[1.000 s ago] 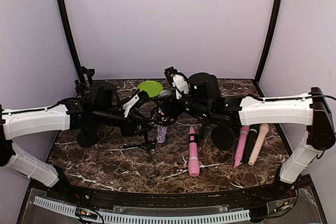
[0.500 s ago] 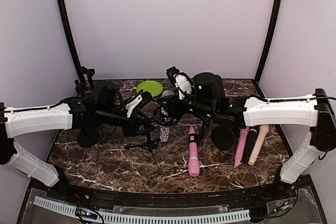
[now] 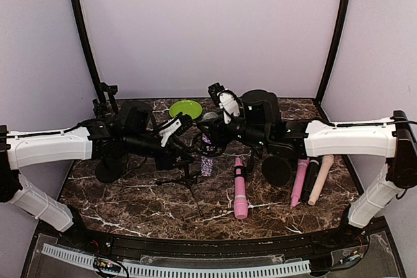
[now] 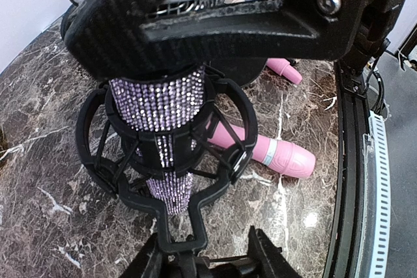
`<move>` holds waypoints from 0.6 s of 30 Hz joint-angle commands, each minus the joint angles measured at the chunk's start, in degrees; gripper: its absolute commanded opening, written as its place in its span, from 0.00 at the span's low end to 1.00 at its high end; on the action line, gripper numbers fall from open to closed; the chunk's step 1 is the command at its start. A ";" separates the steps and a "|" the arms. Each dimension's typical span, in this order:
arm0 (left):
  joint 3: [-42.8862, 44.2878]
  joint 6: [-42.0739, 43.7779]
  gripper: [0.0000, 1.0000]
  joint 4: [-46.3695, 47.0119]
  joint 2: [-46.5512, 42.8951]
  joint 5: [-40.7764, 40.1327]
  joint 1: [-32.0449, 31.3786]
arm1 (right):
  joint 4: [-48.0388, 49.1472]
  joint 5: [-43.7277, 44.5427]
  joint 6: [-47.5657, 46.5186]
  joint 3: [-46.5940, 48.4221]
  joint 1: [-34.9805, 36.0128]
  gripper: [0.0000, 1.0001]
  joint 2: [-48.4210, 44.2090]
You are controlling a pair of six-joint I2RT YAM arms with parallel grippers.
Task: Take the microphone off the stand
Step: Remove the microphone from the microphone stand.
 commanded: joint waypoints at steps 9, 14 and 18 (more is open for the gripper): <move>0.84 1.72 0.02 -5.20 1.77 -3.17 -1.02 | -7.16 10.73 5.60 13.65 -0.12 0.21 0.82; 1.01 1.72 0.01 -5.37 1.72 -3.14 -1.04 | -6.60 9.83 5.28 14.03 -0.12 0.21 0.91; 1.02 1.45 0.01 -5.13 1.53 -2.82 -1.00 | -3.88 5.40 3.17 12.57 -0.07 0.21 0.12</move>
